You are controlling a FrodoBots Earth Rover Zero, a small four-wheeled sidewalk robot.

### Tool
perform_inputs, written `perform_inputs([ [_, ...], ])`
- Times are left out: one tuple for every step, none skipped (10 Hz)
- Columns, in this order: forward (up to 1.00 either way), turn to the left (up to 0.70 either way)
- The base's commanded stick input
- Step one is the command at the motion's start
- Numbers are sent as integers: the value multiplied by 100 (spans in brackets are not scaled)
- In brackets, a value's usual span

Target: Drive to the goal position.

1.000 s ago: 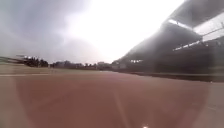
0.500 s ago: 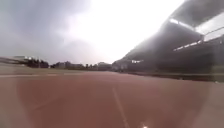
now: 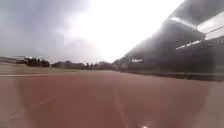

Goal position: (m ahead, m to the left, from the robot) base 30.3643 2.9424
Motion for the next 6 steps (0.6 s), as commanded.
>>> perform_inputs([
  [70, 0],
  [70, 0],
  [70, 0],
  [70, 0],
  [70, 0],
  [70, 0],
])
